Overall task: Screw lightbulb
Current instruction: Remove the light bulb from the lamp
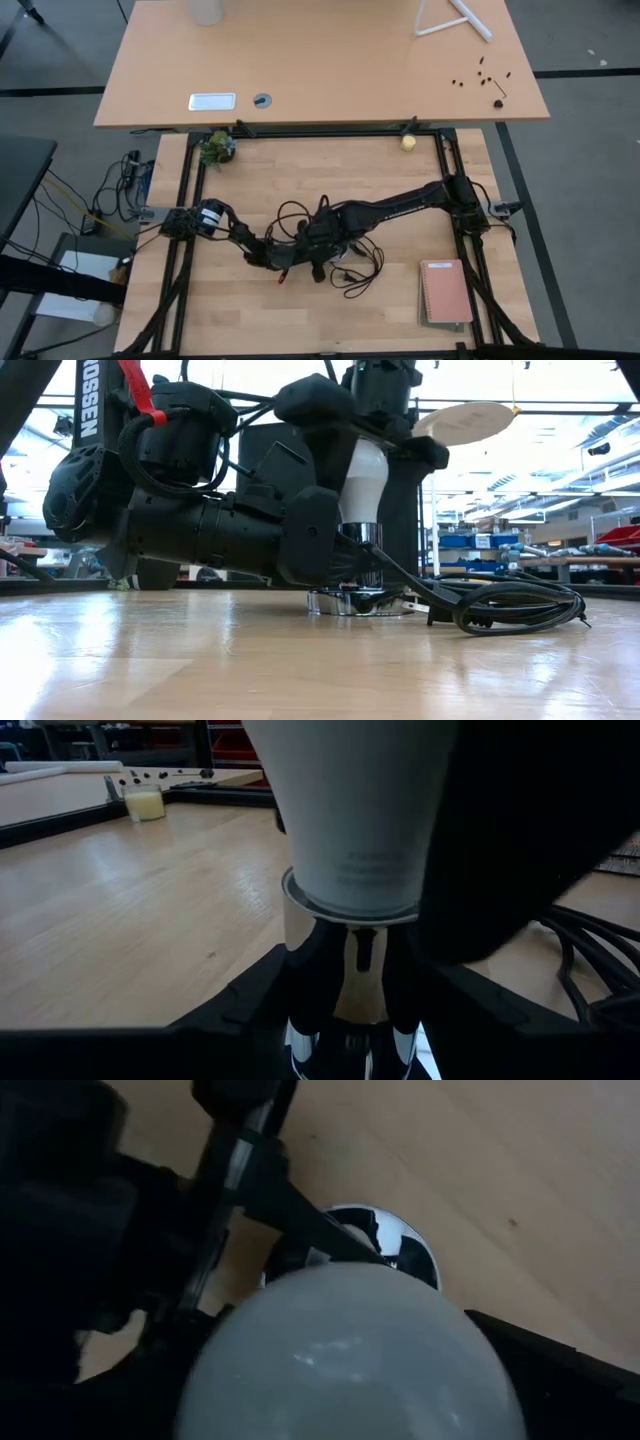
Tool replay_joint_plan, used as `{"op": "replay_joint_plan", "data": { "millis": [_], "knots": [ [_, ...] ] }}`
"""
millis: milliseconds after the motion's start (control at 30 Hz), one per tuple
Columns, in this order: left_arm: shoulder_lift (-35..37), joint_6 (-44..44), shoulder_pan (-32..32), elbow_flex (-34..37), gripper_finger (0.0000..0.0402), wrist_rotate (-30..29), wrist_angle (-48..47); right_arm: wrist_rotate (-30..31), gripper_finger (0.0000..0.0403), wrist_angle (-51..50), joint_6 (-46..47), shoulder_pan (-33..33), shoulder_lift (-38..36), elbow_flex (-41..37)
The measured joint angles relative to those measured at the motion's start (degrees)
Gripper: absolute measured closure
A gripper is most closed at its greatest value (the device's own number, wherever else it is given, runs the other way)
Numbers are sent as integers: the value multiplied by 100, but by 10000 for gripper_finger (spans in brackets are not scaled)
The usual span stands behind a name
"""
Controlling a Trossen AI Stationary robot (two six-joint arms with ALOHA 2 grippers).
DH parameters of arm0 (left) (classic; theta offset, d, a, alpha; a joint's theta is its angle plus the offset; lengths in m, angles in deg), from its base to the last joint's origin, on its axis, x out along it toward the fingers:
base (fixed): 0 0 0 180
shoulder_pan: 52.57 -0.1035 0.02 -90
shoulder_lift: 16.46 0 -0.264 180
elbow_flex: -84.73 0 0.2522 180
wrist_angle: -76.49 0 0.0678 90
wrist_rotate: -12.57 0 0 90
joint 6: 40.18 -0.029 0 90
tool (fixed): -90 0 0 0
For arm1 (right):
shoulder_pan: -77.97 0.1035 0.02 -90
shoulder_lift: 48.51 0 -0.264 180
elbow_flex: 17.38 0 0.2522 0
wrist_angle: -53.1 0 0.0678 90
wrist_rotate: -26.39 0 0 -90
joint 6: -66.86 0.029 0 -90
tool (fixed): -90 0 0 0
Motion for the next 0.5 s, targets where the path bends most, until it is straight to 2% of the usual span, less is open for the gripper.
{"op": "replay_joint_plan", "data": {
  "millis": [200, 500],
  "knots": [
    [0, 4, 0, 0, 208, 3, 3, -117, 46, 21, -183, -99, -4, 0],
    [0, -4, -2, 0, 208, 8, 3, -291, 158, 52, -730, -155, -11, 0]
  ]
}}
